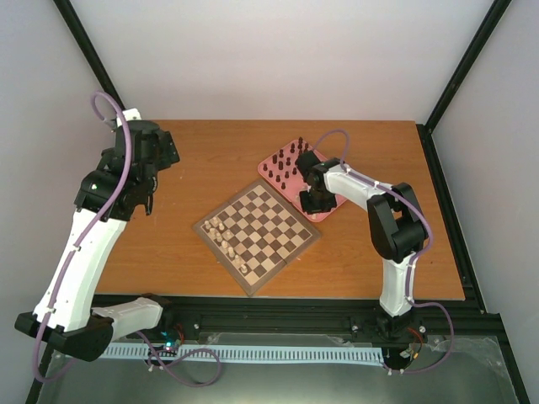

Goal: Set up the chess pieces on the board
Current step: Pick up the chess piece from the storage box.

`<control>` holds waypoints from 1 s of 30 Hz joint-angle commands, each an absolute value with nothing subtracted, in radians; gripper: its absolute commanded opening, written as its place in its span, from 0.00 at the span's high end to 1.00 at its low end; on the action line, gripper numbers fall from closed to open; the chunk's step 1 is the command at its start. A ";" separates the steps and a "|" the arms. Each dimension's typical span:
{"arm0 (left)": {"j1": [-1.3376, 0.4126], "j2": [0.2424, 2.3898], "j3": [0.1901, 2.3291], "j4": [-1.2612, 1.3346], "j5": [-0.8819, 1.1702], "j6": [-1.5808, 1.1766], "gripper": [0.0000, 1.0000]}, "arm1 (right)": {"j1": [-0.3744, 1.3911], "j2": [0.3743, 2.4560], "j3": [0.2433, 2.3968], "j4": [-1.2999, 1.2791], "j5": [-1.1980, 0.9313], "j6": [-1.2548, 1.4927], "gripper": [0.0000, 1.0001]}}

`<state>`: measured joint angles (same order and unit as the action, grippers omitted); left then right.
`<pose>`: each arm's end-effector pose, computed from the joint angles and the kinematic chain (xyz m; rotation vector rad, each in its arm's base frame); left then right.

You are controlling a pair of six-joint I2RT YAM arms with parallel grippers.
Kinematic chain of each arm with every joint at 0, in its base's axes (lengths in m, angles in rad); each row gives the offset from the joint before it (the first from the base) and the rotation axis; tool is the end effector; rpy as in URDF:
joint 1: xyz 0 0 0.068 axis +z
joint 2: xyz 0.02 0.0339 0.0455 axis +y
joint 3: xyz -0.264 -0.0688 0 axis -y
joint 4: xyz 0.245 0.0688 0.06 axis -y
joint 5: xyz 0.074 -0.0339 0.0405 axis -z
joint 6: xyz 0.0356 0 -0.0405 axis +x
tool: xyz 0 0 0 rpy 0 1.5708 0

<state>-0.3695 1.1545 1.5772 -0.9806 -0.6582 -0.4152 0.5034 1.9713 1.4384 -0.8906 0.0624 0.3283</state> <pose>0.1932 -0.0515 0.4561 -0.4189 1.9646 0.2042 0.3344 0.1816 0.1755 -0.2539 2.9709 0.0037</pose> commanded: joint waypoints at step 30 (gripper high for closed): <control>-0.376 1.115 1.559 -1.001 -0.660 -0.433 0.00 | 0.502 1.924 1.451 -0.940 0.088 0.319 0.95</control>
